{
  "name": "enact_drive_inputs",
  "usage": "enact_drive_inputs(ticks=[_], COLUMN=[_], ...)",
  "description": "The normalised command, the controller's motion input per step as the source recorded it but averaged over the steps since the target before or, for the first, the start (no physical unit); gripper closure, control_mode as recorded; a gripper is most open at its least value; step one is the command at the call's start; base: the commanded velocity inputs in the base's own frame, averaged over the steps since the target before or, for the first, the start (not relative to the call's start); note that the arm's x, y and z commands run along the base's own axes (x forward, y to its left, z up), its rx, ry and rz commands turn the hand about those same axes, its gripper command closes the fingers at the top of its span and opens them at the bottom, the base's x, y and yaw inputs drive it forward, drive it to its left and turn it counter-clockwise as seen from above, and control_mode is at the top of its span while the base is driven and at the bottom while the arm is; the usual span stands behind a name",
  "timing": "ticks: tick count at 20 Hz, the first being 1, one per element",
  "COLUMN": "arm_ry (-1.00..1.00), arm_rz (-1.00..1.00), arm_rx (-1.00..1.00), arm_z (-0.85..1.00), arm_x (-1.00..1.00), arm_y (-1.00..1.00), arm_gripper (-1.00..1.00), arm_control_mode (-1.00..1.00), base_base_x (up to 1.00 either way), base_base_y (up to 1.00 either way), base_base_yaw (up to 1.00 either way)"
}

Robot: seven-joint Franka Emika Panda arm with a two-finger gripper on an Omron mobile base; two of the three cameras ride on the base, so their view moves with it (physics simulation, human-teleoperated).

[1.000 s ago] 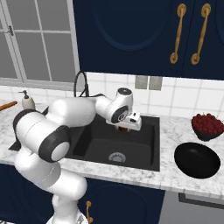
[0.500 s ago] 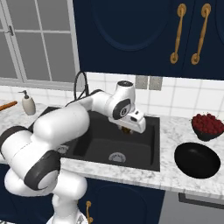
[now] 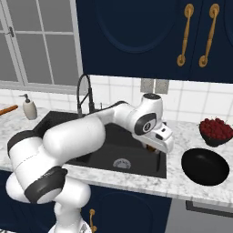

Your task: Pick the bell pepper from the sink and place it in the bowl. Then pick the bowl and place it in the microwave. Then close the microwave door and press the start button.

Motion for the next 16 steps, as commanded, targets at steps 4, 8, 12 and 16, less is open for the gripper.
enact_drive_inputs(ticks=[4, 8, 12, 16], arm_ry=[0.07, 0.01, 0.04, 0.00], arm_rz=[-0.07, -0.01, 0.00, 0.00], arm_rx=[-0.06, -0.03, 0.00, 0.00], arm_z=[0.00, -0.08, -0.42, -0.22], arm_x=[-0.16, 0.01, 0.20, 0.30], arm_y=[-0.99, -1.00, -0.94, -0.69], arm_gripper=[1.00, 1.00, 1.00, 1.00], arm_control_mode=[-1.00, -1.00, -1.00, -1.00], base_base_x=[0.00, 0.00, 0.00, 0.00], base_base_y=[0.00, 0.00, 0.00, 0.00], base_base_yaw=[0.00, 0.00, 0.00, 0.00])
